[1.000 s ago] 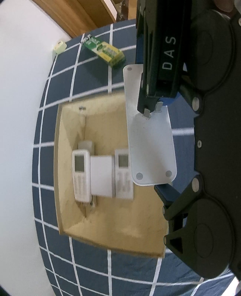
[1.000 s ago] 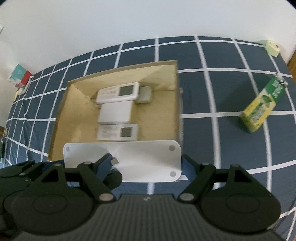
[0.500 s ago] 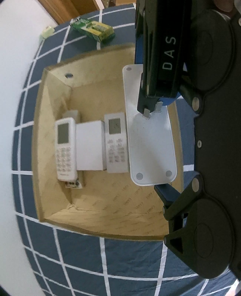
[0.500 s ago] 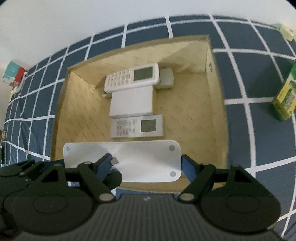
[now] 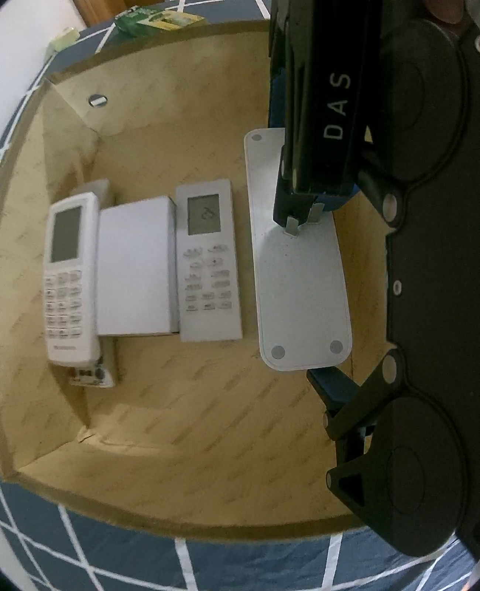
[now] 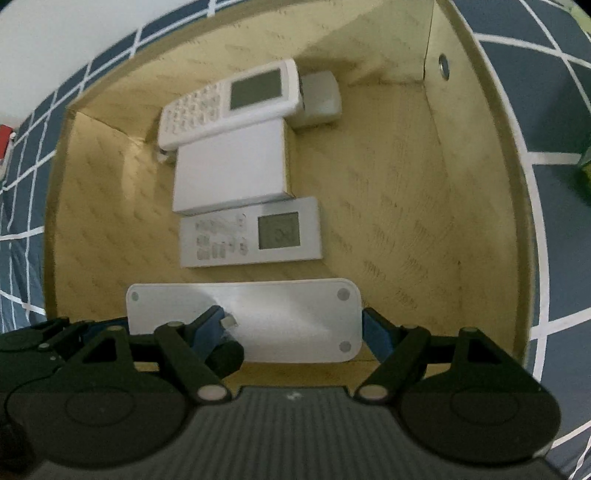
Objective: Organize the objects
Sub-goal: 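Lower the power strip with both grippers into the box beside the handset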
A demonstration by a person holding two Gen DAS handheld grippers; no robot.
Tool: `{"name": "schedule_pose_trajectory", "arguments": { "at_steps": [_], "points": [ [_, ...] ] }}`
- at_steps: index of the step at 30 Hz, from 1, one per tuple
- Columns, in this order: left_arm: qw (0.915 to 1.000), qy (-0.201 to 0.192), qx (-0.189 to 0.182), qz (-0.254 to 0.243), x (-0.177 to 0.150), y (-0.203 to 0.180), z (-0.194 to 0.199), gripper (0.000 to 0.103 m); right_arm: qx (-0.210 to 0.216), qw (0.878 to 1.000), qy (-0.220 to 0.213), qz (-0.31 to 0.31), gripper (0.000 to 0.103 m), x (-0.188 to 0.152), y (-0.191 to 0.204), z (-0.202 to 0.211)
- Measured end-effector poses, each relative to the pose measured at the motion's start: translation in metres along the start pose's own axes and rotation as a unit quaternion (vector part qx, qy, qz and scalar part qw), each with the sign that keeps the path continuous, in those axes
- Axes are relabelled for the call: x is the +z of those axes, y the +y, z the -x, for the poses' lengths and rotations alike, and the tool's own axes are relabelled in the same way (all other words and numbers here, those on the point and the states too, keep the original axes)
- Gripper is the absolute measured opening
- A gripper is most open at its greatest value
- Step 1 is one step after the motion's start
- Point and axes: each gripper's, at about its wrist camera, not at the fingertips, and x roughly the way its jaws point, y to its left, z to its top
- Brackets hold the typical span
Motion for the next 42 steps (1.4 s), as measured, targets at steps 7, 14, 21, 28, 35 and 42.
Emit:
{"name": "schedule_pose_trajectory", "arguments": {
  "at_steps": [7, 14, 21, 28, 35, 42],
  "points": [
    [0.9999, 0.011, -0.006, 0.007, 0.006, 0.005, -0.010, 0.089, -0.007, 1.000, 0.013, -0.003, 0.080, 0.005, -0.001, -0.013],
    [0.9998, 0.013, -0.012, 0.013, 0.009, 0.010, -0.014, 0.089, -0.016, 1.000, 0.019, 0.003, 0.080, 0.015, 0.004, -0.020],
    [0.9995, 0.019, -0.018, 0.018, 0.009, 0.014, -0.014, 0.089, -0.027, 0.999, 0.027, 0.005, 0.080, 0.020, 0.008, -0.023],
    [0.9996, 0.013, -0.016, 0.017, 0.012, 0.013, -0.011, 0.091, -0.030, 0.999, 0.031, 0.005, 0.081, 0.022, 0.011, -0.024],
    [0.9996, -0.009, -0.011, 0.023, 0.009, 0.010, 0.002, 0.092, -0.029, 0.999, 0.021, 0.004, 0.081, 0.020, 0.010, -0.016],
    [0.9984, -0.047, -0.006, 0.032, -0.004, 0.003, 0.029, 0.095, -0.019, 1.000, -0.012, 0.010, 0.082, 0.013, 0.007, 0.009]
  ]
}}
